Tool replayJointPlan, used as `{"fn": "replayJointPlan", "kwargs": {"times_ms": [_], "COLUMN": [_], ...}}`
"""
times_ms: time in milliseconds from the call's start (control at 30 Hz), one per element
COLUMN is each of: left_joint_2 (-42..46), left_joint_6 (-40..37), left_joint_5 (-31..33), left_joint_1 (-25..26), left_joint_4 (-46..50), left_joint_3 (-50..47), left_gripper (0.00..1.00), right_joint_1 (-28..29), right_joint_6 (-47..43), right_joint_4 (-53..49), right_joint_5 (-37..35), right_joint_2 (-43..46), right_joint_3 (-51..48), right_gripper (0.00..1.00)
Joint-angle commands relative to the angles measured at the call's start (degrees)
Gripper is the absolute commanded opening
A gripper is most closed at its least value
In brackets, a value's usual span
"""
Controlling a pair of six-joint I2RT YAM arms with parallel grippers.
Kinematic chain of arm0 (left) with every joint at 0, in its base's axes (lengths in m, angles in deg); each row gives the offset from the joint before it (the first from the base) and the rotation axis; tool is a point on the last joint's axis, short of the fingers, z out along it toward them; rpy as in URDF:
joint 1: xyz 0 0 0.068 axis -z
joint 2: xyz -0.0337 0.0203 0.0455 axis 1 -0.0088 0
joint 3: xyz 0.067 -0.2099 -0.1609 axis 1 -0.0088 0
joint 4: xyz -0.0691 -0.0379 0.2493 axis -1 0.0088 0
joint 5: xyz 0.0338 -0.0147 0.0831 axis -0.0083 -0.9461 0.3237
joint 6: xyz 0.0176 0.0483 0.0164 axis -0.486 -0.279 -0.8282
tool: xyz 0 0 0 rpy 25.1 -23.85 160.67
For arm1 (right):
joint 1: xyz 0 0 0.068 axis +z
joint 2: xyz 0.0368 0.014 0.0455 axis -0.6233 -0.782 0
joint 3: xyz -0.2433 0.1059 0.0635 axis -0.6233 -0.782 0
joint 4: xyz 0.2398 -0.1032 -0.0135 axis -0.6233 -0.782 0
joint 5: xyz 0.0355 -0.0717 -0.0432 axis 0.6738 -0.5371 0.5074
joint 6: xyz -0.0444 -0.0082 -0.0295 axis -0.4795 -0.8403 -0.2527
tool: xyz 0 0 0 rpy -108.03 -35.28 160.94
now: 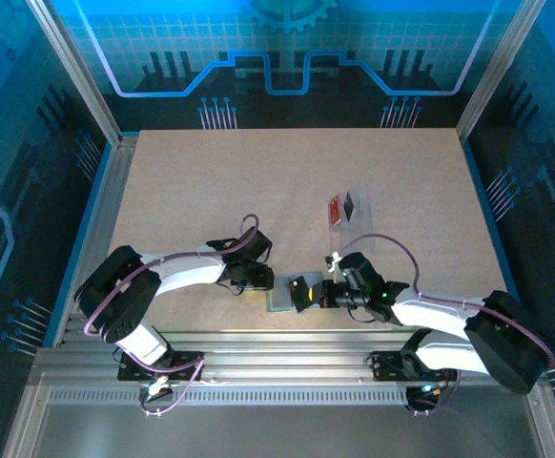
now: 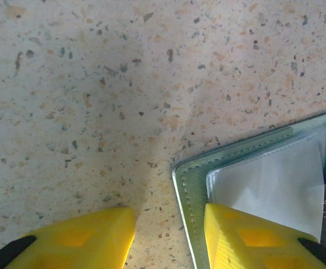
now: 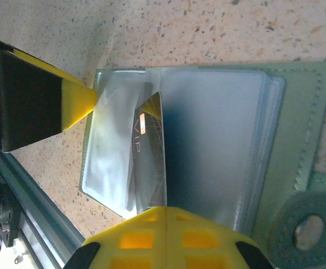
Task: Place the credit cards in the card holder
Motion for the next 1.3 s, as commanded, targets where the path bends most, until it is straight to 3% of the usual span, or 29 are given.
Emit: {"fn": "replayJointPlan", "kwargs": {"times_ms": [0,567,933,1267], "left_joint_2": [-5.78,-6.68,-7.39,-7.48], "left_joint_6": [0.57,0.93,1.46,1.99], "left_joint_5": [-4.03,-4.93,-5.3,-5.3], "left_joint_1": [1.65,1.78,1.94,2.28], "left_joint_4": [-4.92,-5.8,-6.75,-7.64], "left_joint_3": [-3.27,-4.27,-4.99,-6.12], "left_gripper": [0.41,0.4,0.39,0.39], "right_joint_1": [0.53,1.13,3.62,4.68], "right_joint_6": [-2.34,-1.14,1.36,3.43], "right_joint_4": [-2.1,-1.42,2.71,0.44], "right_joint_5": [1.69,-6.69,-8.33,-10.09], "right_joint_2": [-1.98,-4.67,-8.08,-9.74], "right_joint_3": [2.82,4.09,4.52,6.35], "right_gripper": [0.0,0.0,0.0,0.0]}}
